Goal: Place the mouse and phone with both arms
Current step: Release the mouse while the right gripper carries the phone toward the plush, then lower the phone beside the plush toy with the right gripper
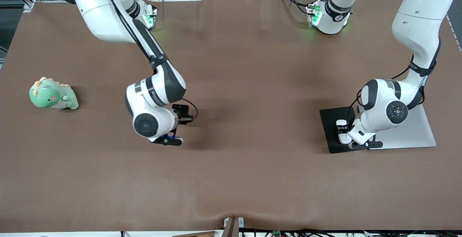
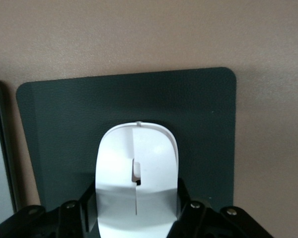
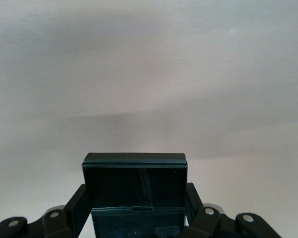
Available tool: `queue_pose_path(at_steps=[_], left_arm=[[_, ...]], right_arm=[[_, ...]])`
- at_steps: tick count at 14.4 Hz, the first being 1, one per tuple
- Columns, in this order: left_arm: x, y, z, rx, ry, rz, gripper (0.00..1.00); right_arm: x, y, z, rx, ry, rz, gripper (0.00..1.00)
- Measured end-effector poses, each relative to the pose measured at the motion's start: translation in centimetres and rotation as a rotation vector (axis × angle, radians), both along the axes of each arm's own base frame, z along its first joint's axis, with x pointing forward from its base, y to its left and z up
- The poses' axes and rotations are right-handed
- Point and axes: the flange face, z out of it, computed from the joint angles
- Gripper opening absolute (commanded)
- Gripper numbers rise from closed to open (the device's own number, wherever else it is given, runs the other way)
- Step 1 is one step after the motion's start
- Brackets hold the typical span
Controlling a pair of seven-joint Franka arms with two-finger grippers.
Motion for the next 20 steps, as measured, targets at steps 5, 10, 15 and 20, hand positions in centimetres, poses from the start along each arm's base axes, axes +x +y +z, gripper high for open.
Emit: queue_pose_path(at_steps=[5,10,15,20], left_arm=[[0.2,-0.1,0.1,-0.002,-0.009,0.0,1.0],[2.0,-0.8,4.5,-0.001,-0.094,-0.01,1.0],[3.4,-0.4,16.3,0.033,-0.193,-0.009,1.0],[3.9,0.5,30.1,0.075,-0.118,0.013,1.0]], right_arm=[[-0.7,-8.6,1.5,0.021,0.014,-0.011,0.0],[-1.9,-16.2,-0.1,0.012,-0.022,0.04,0.0],[-3.2,-22.7,-2.4,0.029,-0.042,0.1,0.0],[-5.7,-32.3,-6.3,0.072,-0.108,0.106,0.0]])
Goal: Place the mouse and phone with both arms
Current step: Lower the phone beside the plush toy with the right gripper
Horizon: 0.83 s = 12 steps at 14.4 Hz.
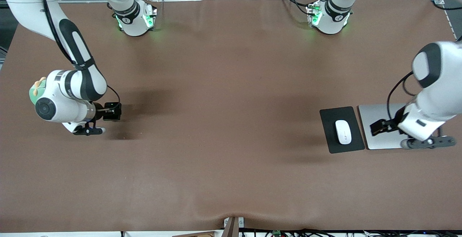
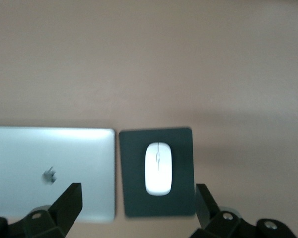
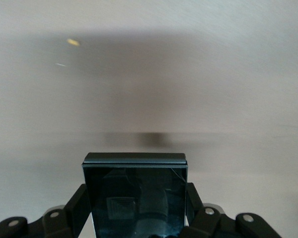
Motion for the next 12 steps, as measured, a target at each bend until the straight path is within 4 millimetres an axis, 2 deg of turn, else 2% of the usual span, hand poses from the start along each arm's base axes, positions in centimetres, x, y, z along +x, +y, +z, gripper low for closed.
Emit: queue_pose_path(at_steps=[3,6,8,11,12], left_arm=[[-1.7,-1.3,6.5,0.008,0.036,-0.014,1.0],[-4.5,-2.0,11.1,0.01,0.049,-0.015,1.0],[-6.3,-2.3,13.4,0.005,0.051,-0.013,1.0],[-8.5,-2.9,15.8,-0.018,0.065,-0.013,1.0],[-9.1,-3.1,16.4,-0.024,0.07,-0.015,1.0]], right_arm=[[-0.8,-1.4,-0.6,0.009,0.004,0.004,0.0],[-1.3,-2.6,-1.1,0.017,-0.005,0.019,0.0],[-1.8,-3.1,-1.6,0.014,-0.011,0.02,0.0],[-3.3,-3.9,-3.1,-0.004,-0.029,0.022,0.0],[-3.7,-4.2,-3.6,-0.005,-0.026,0.018,0.15]])
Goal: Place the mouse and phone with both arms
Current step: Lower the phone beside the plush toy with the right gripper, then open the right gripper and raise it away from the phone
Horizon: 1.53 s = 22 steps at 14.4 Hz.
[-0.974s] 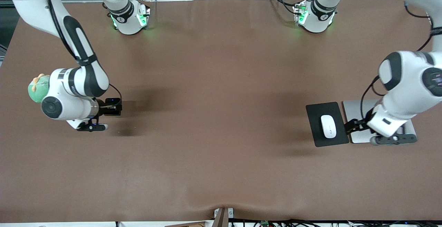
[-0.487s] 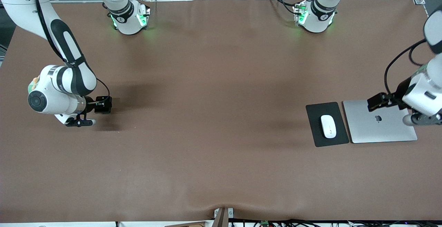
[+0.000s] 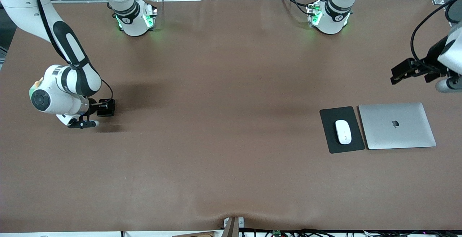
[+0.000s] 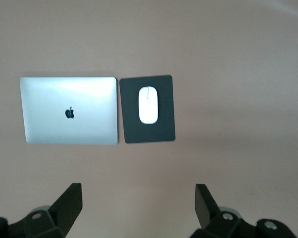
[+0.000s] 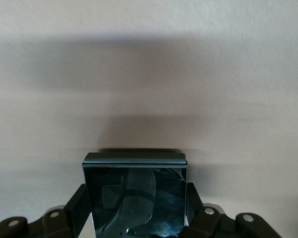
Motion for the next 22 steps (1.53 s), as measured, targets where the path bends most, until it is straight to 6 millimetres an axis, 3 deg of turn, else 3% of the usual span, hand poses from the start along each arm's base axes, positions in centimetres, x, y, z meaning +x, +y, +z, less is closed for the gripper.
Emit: queue_pose_path(at_steps=[1,2,7,10,12,17,22], left_arm=[[-0.7,-0.3,0.5,-0.004,0.002,-0.002,1.0],[-1.4,-0.6,0.9,-0.002,0.001,-0.007,1.0],[-4.1,-2.0,1.7,0.014,0.002,-0.029,1.0],[-4.4,-2.2,1.4,0.015,0.011,-0.032,1.0],[-4.4,-2.3,1.0,0.015,0.02,-0.034,1.0],[-4.4,-2.2,0.7,0.016,0.028,-0.033,1.0],[-4.4,-2.1,0.7,0.016,0.03,-0.029,1.0]], right_arm=[[-0.2,-0.2,-0.2,0.0,0.002,-0.003,0.48],[-0.2,-0.3,-0.2,0.0,0.001,-0.004,0.99],[-0.5,-0.4,-0.5,-0.001,0.012,0.0,1.0],[1.0,-0.5,0.9,-0.001,0.005,0.007,1.0],[3.0,-0.3,3.4,0.007,0.028,0.02,1.0],[8.3,2.5,11.0,0.012,0.039,0.078,1.0],[12.6,4.1,20.2,-0.001,-0.04,0.11,1.0]])
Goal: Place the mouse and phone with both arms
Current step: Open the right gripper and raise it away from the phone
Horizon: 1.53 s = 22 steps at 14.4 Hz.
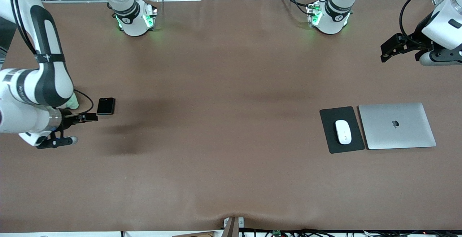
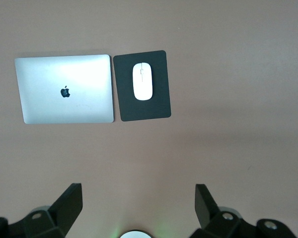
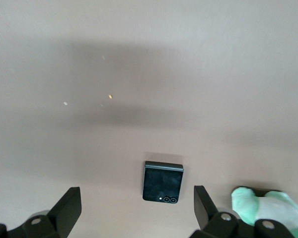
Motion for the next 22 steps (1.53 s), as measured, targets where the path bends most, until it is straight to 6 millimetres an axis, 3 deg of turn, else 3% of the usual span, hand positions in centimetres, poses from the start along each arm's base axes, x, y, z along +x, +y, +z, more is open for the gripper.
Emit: queue_pose_path(at_steps=[7,10,12,15,18,22], left_arm=[[0.0,0.4,-0.3,0.001,0.007,0.01,1.0],[0.0,0.5,-0.4,0.002,0.011,0.013,1.0],[-0.1,0.6,-0.4,0.002,0.01,0.015,1.0],[-0.2,0.7,-0.2,0.002,0.008,0.016,1.0],[-0.4,0.7,-0.2,0.003,0.007,0.016,1.0],[-0.4,0.7,-0.2,0.003,0.008,0.017,1.0]], right_arm=[[3.3,-0.4,10.7,-0.023,-0.191,-0.001,1.0],[4.0,-0.7,16.3,-0.065,-0.283,0.007,1.0],[3.8,0.1,19.4,-0.095,-0.318,0.028,1.0],[1.9,2.7,23.4,-0.109,-0.323,0.066,1.0],[-1.3,3.1,26.7,-0.111,-0.258,0.065,1.0],[-5.3,5.2,29.3,-0.102,-0.165,0.093,1.0]])
